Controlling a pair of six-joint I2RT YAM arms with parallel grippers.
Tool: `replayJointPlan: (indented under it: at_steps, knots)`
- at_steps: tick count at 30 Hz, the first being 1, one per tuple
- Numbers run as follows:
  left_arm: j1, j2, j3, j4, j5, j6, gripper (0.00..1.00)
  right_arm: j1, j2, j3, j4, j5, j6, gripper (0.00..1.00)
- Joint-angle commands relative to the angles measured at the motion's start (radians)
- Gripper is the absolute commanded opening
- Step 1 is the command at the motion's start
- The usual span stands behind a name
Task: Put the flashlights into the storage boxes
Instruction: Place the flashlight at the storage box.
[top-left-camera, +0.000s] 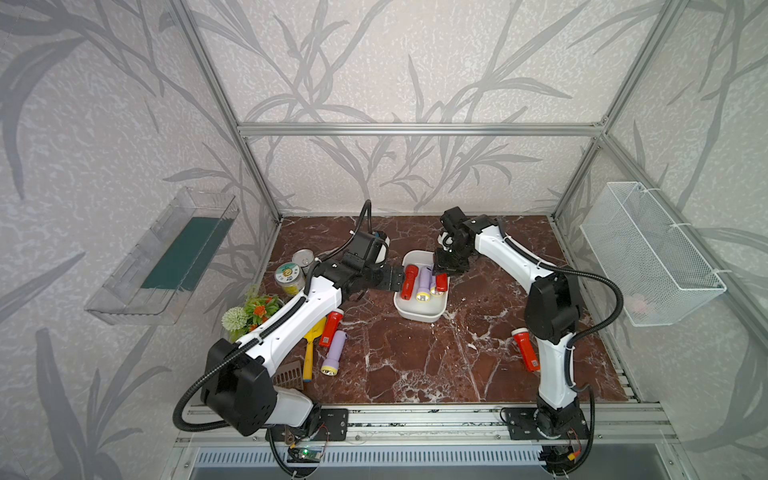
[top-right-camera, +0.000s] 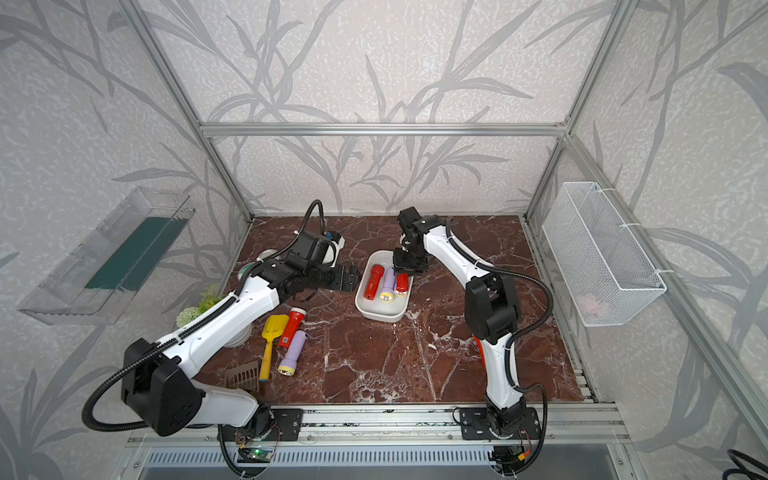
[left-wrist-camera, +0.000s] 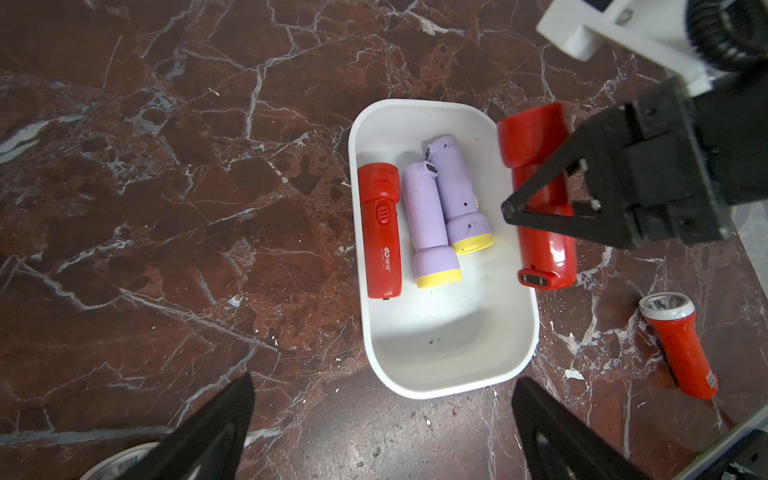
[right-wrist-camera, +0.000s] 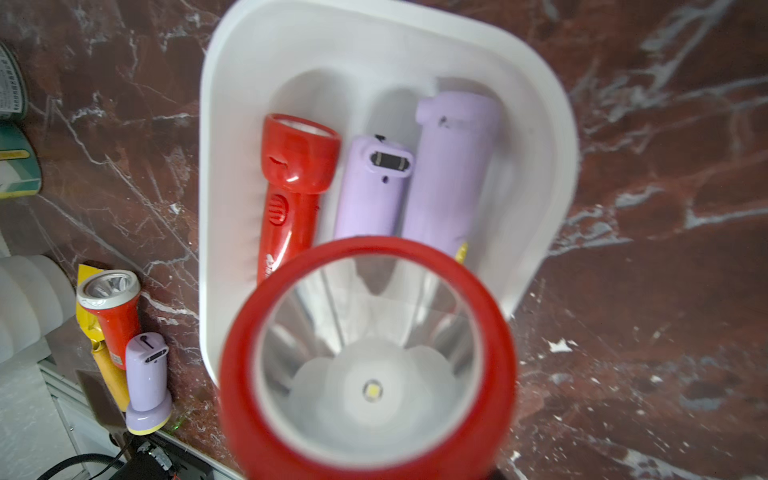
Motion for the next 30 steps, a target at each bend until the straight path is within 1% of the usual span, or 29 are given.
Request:
replayJointPlan:
  at_steps: [1,6,11,20,22,30]
  knots:
    - [0.008,-0.072,-0.018,-0.015,0.036,0.030,0.99,0.019,0.054,0.063,-0.021,-0.037,0.009,0.37]
    - [0.012,-0.147,-0.048,-0.012,0.075,0.037,0.99,0.038,0.143,0.140,-0.019,-0.068,0.022,0.37]
    - [0.017,-0.195,-0.062,-0.027,0.053,0.038,0.99,0.052,0.202,0.190,-0.011,-0.082,0.035,0.37]
    - [0.022,-0.229,-0.073,-0.056,0.022,0.046,0.99,0.059,0.270,0.244,-0.009,-0.115,0.064,0.38]
    - [0.023,-0.232,-0.076,-0.059,0.021,0.047,0.99,0.059,0.274,0.242,-0.005,-0.120,0.070,0.39]
    - [0.029,-0.230,-0.084,-0.059,0.020,0.056,0.99,0.063,0.256,0.227,-0.013,-0.108,0.074,0.50]
